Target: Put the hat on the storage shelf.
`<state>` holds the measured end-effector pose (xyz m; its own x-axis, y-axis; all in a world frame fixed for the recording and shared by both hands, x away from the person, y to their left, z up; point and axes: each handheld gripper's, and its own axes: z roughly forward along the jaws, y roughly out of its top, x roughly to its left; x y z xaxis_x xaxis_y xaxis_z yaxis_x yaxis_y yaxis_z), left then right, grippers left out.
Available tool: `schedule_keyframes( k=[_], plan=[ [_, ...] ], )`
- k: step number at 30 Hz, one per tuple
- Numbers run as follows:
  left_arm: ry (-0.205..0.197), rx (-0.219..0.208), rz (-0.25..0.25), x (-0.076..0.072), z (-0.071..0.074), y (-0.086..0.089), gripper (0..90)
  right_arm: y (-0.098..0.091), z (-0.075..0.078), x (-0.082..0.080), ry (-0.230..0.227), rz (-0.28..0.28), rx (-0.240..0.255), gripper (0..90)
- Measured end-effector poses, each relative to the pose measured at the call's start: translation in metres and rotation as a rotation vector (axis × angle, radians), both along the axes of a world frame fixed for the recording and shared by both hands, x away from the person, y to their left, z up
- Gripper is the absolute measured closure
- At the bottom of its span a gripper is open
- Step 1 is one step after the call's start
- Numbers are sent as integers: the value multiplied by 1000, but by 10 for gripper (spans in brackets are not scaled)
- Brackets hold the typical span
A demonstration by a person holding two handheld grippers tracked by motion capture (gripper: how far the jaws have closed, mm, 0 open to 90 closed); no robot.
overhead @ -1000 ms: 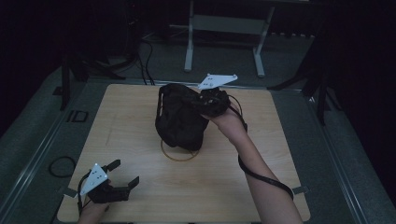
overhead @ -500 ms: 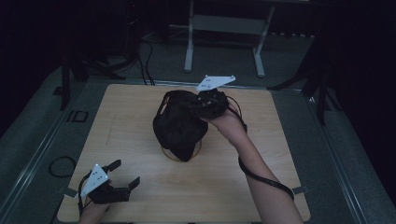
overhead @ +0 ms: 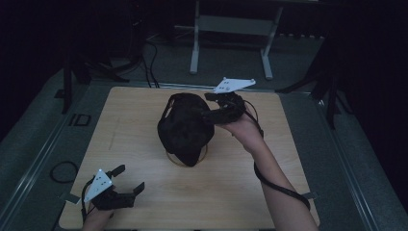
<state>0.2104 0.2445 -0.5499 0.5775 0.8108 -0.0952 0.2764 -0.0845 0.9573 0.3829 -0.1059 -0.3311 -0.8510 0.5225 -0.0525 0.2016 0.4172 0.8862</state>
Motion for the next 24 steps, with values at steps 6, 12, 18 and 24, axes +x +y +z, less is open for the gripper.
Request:
schedule_keyframes(
  k=[6,12,18,24],
  plan=[
    [2,-3,-3,0,-1,-1,25,-14,-2,-2,19,23,35,141],
    [0,-4,-1,-1,-1,0,25,-24,-10,-6,16,28,21,120],
    [1,-4,3,-1,-1,1,25,-37,-17,-10,0,4,34,121],
    [-4,-6,2,-1,-1,1,25,-55,-28,-18,-18,-23,36,122]
  ],
)
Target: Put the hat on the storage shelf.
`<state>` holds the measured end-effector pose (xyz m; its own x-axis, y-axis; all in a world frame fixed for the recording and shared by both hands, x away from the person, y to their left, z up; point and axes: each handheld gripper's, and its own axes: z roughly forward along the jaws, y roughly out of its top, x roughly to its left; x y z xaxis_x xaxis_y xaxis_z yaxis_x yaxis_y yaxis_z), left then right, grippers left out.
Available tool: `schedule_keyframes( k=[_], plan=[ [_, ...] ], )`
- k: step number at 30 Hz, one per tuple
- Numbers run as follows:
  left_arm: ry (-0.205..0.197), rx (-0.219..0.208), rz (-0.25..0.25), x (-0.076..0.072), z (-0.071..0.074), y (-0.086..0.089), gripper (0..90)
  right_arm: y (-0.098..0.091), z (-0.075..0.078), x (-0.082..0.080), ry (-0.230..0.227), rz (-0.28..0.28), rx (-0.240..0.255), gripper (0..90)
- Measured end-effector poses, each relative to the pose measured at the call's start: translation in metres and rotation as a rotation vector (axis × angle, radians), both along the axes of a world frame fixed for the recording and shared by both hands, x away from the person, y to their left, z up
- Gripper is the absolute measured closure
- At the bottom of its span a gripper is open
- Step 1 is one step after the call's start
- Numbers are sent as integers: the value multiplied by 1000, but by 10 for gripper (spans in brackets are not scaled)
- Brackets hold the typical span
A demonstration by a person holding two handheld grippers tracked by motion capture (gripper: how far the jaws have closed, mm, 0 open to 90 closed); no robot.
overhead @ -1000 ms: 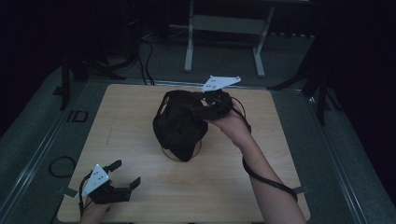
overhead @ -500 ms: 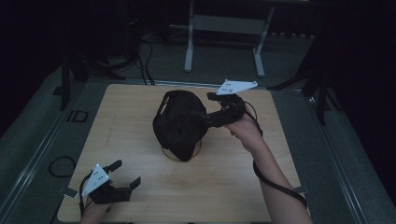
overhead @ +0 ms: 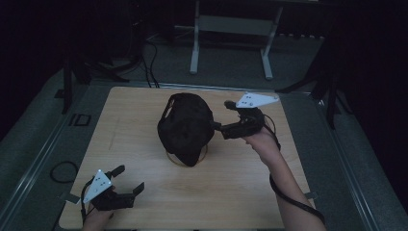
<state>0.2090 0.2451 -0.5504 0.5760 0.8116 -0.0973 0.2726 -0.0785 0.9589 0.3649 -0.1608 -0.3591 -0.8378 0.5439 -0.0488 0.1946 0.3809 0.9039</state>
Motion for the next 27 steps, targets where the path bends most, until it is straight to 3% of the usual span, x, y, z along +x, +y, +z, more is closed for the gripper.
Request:
schedule_keyframes(
  k=[11,27],
  plan=[
    [-1,5,1,0,0,-1,25,-20,-27,-7,14,-38,-23,122],
    [-1,3,0,0,-1,-1,25,-42,-78,-15,63,-55,-27,128]
  ],
)
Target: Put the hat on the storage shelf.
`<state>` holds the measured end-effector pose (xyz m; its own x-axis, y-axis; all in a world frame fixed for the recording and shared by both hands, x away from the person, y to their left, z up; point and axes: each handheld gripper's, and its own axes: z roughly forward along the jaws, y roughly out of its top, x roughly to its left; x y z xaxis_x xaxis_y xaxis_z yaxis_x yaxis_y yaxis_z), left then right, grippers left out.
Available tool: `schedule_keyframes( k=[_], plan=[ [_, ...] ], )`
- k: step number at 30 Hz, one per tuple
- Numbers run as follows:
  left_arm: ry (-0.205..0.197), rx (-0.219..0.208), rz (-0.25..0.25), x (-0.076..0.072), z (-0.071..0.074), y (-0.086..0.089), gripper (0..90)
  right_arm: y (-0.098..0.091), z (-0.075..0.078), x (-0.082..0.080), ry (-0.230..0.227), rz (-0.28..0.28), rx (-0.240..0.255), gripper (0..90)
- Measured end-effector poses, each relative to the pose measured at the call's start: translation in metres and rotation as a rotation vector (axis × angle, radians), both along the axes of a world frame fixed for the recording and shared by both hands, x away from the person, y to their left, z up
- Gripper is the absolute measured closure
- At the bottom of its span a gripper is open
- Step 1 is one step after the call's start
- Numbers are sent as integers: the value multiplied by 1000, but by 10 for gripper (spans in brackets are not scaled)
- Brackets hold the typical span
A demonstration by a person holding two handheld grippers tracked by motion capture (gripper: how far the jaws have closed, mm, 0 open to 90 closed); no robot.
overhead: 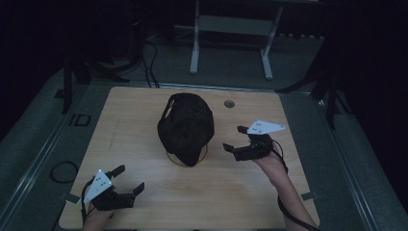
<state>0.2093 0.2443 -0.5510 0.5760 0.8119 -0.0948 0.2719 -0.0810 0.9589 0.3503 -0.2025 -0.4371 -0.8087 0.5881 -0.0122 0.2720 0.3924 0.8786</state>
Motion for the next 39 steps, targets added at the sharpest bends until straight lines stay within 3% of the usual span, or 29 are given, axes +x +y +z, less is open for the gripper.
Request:
schedule_keyframes(
  k=[24,39],
  plan=[
    [0,0,0,0,0,1,25,-14,-65,-17,57,23,-13,131],
    [1,-4,-3,0,0,1,25,-19,-90,-33,75,76,-50,133]
  ],
)
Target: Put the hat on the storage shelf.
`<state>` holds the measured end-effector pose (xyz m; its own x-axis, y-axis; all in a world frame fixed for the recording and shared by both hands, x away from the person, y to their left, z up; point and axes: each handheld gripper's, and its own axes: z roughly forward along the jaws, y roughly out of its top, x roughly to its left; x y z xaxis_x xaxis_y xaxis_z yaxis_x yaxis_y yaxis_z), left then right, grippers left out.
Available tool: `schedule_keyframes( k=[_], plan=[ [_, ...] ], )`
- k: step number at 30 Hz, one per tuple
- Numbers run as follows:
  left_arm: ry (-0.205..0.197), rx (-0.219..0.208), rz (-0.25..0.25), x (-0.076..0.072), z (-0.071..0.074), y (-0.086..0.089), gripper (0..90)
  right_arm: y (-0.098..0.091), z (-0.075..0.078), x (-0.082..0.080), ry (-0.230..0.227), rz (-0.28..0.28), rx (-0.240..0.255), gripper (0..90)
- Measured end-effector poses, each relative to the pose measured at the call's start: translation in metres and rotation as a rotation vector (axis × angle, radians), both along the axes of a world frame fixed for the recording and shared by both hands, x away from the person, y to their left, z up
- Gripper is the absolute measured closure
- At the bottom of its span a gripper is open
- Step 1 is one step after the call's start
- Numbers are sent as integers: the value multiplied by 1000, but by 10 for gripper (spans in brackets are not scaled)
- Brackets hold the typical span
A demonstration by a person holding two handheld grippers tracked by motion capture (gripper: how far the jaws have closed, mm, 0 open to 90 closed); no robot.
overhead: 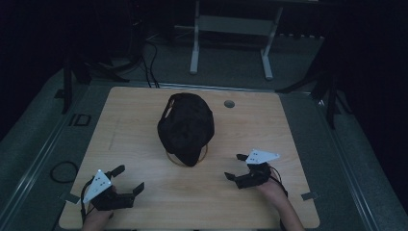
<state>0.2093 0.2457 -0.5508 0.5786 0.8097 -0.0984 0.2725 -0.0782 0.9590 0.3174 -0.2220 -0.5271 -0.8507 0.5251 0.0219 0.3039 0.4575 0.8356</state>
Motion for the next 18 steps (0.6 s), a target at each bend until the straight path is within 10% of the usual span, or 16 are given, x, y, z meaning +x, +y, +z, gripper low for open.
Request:
schedule_keyframes(
  k=[18],
  plan=[
    [1,-2,-2,0,0,-1,25,-22,-13,-15,-7,-14,-36,135]
  ],
)
